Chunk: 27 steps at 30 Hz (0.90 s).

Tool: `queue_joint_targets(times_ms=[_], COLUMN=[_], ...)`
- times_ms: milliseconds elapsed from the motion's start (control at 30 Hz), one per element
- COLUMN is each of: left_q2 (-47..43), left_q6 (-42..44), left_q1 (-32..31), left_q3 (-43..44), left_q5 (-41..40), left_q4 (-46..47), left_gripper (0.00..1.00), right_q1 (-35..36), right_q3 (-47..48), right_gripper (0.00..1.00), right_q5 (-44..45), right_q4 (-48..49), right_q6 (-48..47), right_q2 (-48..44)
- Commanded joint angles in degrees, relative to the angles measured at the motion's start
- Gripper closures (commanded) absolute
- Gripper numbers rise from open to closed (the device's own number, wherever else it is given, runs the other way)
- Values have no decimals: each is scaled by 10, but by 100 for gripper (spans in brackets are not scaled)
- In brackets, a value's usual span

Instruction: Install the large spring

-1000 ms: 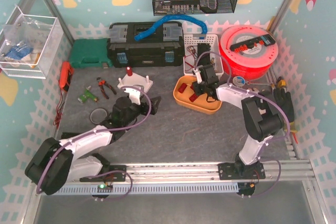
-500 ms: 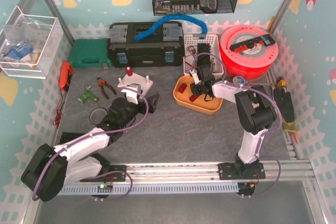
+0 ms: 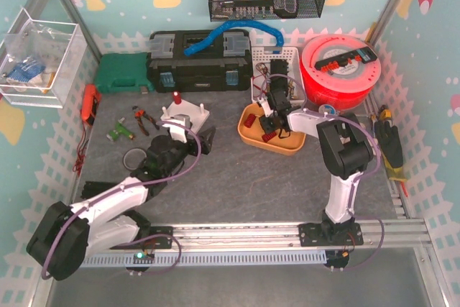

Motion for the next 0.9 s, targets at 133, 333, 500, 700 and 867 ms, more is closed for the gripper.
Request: queue_joint_targets(times_ms=[133,333,500,700,867], left_q2=[-11,-20,-33,-46,-39], left_q6=[5,-1,-12,-30,-29], left_q1=[-1,-1,-1,2,2], left_q3=[-9,-16,-30,-44,-44], left_q5=[-26,-32,-43,-56,-33], left_q4=[2,5,20,34,49], left_gripper=[1,1,1,1,1], right_q1=[-9,-9,-9,-7,6], right_q3=[14,17,6,-24,-76], right_gripper=[53,65,72,80,84], right_q5=[6,-3,-6,-22,-44], right_q4=[-24,-26,-16,7,65], right_q6=[-21,-41,-53,-64,-74], right_q2=[45,33,-14,-101,-193])
